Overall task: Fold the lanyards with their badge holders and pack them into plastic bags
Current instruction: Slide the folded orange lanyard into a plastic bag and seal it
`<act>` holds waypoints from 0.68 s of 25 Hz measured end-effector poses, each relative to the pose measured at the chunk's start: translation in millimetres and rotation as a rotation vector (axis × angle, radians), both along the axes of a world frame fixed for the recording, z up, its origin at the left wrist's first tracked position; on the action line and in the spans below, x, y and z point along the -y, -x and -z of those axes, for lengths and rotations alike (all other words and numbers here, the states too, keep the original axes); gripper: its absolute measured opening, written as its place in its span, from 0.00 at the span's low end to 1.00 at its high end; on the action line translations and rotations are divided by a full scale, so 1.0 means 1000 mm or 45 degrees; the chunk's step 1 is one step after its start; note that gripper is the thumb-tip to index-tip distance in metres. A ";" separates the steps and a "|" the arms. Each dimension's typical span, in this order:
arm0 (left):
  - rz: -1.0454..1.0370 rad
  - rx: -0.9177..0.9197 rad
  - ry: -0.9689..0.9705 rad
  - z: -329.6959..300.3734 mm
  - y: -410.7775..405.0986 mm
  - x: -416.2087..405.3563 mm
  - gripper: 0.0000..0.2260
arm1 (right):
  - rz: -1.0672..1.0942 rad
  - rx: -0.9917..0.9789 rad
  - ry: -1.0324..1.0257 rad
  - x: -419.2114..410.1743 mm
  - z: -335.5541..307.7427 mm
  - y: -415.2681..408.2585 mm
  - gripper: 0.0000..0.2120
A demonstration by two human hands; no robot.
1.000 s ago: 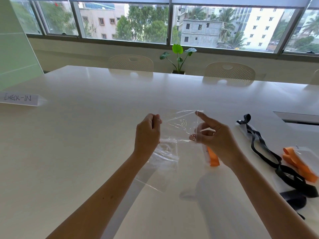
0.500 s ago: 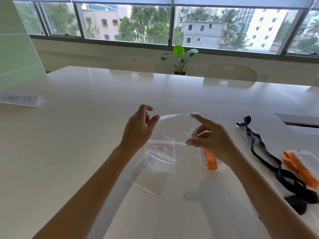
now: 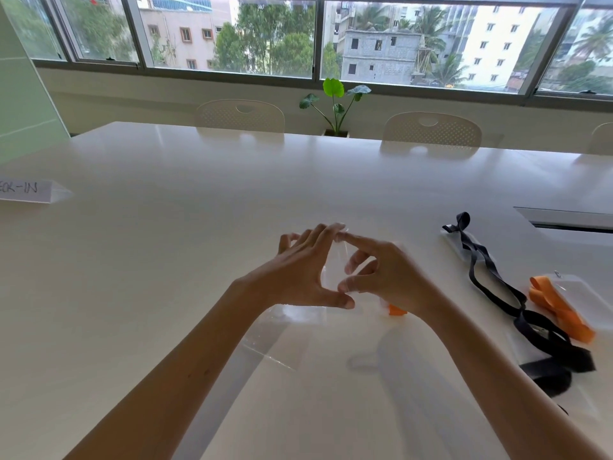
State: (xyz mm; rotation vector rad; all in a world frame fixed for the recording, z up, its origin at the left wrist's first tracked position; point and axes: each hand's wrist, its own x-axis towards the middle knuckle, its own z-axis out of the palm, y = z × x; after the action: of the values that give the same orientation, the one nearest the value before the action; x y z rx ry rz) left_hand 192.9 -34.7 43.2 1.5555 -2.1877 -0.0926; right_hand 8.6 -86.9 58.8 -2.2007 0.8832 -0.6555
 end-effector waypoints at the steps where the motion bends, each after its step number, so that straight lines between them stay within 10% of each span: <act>1: 0.012 0.014 0.010 0.000 0.001 0.000 0.48 | 0.001 0.002 -0.014 0.000 0.000 0.001 0.36; 12: -0.004 -0.011 0.210 -0.004 -0.004 0.002 0.36 | 0.486 0.187 -0.250 0.027 -0.018 0.038 0.06; 17: -0.056 -0.056 0.190 -0.001 -0.012 0.003 0.37 | 0.684 -0.461 -0.484 0.041 -0.002 0.067 0.23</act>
State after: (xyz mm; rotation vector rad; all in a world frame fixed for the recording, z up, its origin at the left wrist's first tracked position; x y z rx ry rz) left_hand 204.9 -37.6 44.3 1.5030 -2.0754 0.0486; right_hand -58.6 -127.8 60.8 -1.7635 1.6689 -0.2846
